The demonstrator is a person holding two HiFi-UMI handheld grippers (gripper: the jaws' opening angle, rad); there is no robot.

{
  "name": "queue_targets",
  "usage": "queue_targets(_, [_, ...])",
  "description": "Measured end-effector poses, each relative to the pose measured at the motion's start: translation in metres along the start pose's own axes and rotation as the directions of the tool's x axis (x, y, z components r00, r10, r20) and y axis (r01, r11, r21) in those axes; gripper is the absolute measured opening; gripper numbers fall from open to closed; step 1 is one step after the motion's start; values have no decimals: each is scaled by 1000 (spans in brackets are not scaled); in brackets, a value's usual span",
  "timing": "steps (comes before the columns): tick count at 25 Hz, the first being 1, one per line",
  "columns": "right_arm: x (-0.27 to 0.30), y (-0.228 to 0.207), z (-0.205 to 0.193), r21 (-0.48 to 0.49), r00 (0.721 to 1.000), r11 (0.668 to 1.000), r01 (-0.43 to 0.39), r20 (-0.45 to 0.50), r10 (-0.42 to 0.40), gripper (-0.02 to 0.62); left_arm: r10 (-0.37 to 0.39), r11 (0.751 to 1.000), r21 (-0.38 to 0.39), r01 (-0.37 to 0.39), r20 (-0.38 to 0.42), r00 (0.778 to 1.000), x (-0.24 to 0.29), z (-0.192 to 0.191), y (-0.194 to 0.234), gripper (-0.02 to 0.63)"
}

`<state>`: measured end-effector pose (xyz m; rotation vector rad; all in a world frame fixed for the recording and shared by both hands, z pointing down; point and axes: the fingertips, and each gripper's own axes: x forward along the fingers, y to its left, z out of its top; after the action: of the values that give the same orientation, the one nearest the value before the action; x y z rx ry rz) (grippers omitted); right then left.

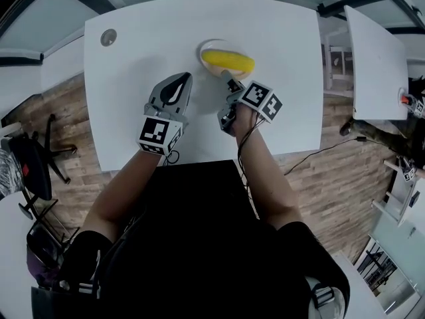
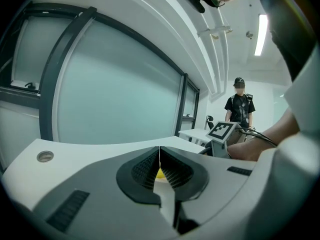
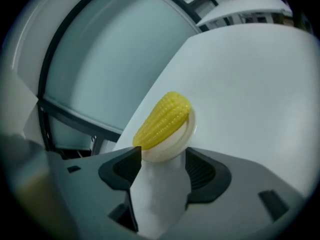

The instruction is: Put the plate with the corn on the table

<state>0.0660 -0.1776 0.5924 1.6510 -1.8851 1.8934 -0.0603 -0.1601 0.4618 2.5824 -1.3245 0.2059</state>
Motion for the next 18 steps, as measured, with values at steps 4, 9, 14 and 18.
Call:
queue_targets(4, [-9,-4,-9,-363,992,923,124,13,-128,268,-14,1000,5,14,8,1000,-4,3,-3,6])
queue_targets(9, [-25,9,-19,-547,990,825,143,76,-121,267,-30,999,13,30,24,999,-11,7,-5,6])
queue_targets(14, [-64,60,-9,-656,982,744,128,188,-3,267,-66,997,34,64,82,994,-15,35,-16,6])
queue_targets(18, [-121,128,-1,-770,917,616,168,352,189,190,-84,993,96,69,159,984,-33,73,-27,6])
